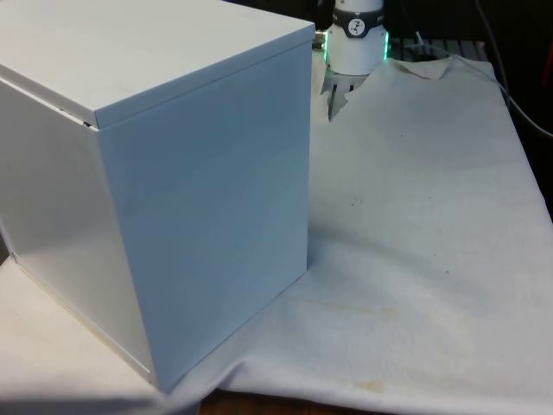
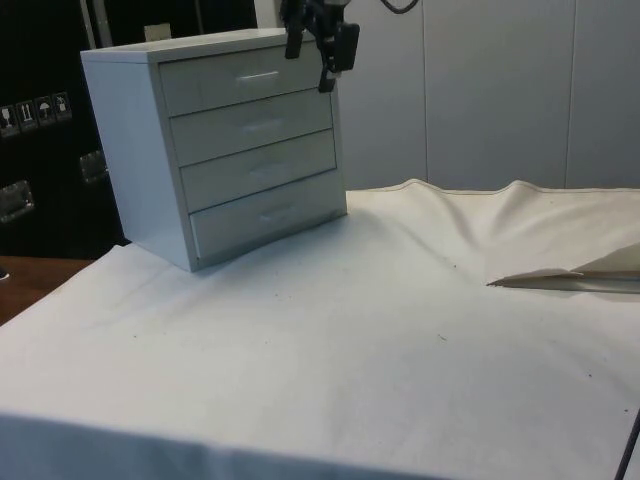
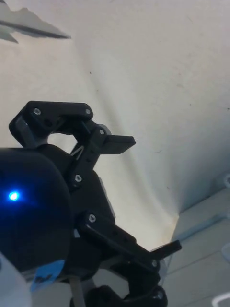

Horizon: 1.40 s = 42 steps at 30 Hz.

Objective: Open the drawer, then close it.

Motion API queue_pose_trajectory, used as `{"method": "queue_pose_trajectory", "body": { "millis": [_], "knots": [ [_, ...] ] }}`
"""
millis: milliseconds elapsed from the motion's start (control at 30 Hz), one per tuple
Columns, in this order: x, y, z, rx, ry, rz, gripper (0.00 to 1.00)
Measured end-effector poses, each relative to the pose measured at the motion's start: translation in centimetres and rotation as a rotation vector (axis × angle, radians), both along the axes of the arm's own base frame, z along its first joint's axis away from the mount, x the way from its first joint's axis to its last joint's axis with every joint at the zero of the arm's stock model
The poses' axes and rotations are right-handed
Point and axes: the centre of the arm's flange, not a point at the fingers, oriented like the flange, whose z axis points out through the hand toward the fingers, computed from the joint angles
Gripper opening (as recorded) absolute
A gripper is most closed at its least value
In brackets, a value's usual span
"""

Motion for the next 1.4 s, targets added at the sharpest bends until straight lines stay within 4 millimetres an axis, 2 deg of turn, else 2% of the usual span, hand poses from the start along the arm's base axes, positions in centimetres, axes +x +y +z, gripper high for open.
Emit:
{"method": "queue_pose_trajectory", "body": {
  "millis": [500,1000,1400],
  "knots": [
    [0.8,-0.3,-0.2,-0.066,-0.069,0.001,1.00],
    [2.9,-0.3,-0.7,-0.125,-0.108,-0.005,1.00],
    [3.1,-0.2,-1.0,-0.177,-0.149,-0.022,1.00]
  ]
}}
